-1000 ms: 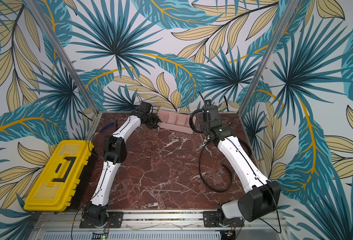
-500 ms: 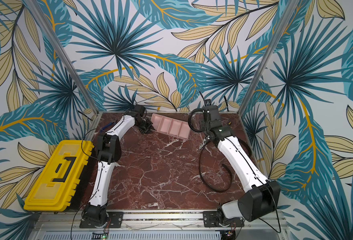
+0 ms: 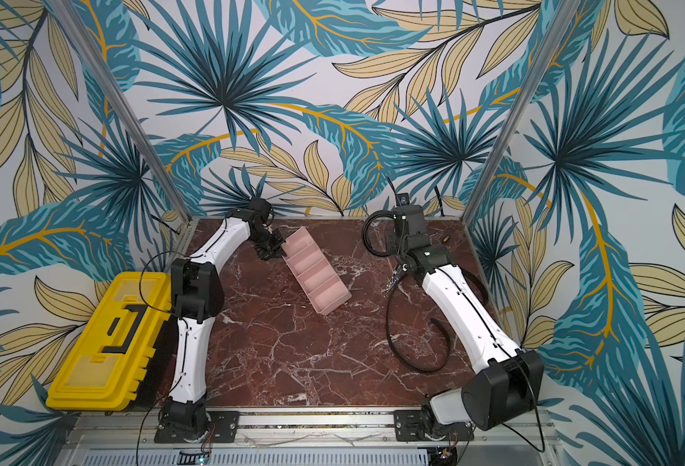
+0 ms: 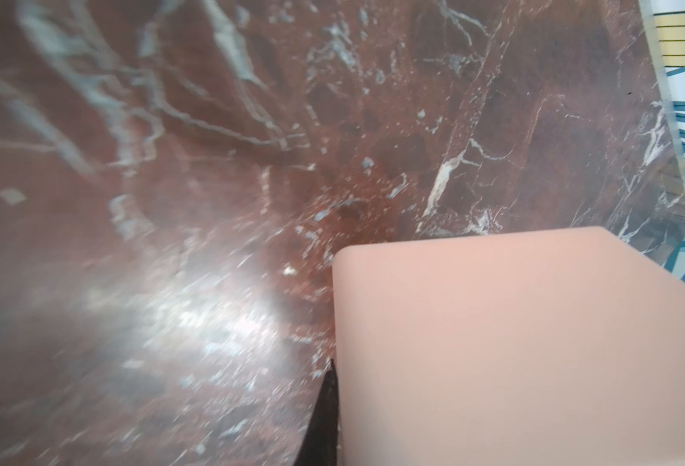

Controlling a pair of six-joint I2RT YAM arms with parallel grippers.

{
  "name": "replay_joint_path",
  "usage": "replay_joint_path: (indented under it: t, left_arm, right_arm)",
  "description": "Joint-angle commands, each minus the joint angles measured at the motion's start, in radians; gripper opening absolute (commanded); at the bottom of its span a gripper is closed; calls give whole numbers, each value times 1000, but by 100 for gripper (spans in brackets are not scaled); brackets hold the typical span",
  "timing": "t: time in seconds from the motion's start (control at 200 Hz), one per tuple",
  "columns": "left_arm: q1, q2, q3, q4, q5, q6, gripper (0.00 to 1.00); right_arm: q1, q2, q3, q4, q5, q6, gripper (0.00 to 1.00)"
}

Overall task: Place the belts into the storage roll
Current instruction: Move the container to the center of the board.

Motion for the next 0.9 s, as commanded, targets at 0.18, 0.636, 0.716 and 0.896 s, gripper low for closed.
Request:
replay_joint_path:
  t: [0.18,0.636,0.716,0.896]
  left_arm:
    - [65,-181,-191,-47,-76,-31,9]
    - [180,-98,-144,-44,-38,-138,10]
    - [198,-87,-137,-44,-39,-119,12]
    - [217,-48,-131,-47,-19,-64,34]
  right_arm:
    - [8,46,26,68,-167,42,0]
    - [85,172,71,278,-611,6,0]
    - [94,202,85,322,-678,13,0]
    - [135,260,105,382,-760,1,0]
